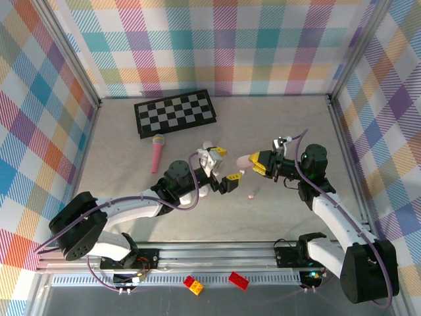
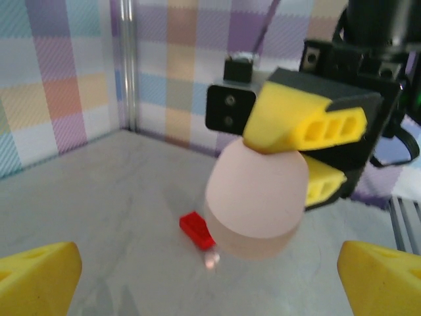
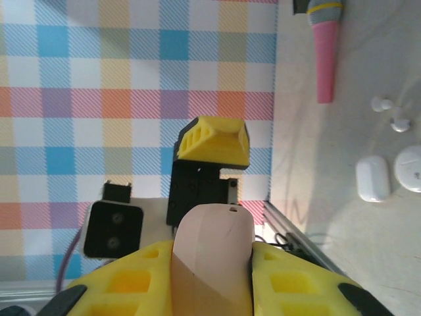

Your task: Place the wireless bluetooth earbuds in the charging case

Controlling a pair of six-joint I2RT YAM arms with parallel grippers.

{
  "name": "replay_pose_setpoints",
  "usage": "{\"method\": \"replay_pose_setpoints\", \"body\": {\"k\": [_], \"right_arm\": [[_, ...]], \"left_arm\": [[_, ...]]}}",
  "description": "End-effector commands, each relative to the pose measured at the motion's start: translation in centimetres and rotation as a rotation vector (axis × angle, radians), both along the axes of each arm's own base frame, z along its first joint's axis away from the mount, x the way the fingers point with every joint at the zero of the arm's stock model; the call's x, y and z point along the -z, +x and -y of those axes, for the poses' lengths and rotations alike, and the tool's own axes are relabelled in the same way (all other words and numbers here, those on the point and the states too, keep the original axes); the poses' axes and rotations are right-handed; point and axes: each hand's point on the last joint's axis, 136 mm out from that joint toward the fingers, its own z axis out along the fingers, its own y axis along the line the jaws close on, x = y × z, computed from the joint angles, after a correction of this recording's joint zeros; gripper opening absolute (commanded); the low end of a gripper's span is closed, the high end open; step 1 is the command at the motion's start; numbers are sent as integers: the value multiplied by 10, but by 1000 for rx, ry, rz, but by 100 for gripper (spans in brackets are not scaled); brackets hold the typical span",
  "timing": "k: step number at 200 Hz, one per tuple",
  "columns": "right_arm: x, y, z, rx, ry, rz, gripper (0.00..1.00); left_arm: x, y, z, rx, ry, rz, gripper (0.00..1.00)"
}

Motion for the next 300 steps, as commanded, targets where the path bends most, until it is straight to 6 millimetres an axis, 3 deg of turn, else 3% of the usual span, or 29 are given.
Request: {"method": "replay_pose_setpoints", "body": {"k": [1,25,40,75,164,229,261,300], "right_arm": [[-21,-1,0,-12,68,37,21],[-27,-2,1,-11,80,33,21],[-29,-4,1,-12,86,28,21],[-33,-6,1,-12,94,29,20],[-35,-9,3,9,104,33,20],[-29,-9,3,10,101,13,20],[-35,-12,4,8,106,31,20],[-33,-14,4,8,89,33,20]], "left_arm": [[-23,-3,0,49,-132,76,98],[-29,-6,5,104,-190,153,95],[-28,-17,18,205,-174,230,87],[-28,-18,32,276,-177,221,84],[-43,-13,37,277,-202,252,65],[-41,-19,40,308,-197,253,54],[-39,-19,42,313,-195,251,59],[-39,-21,44,321,-196,250,58]]}}
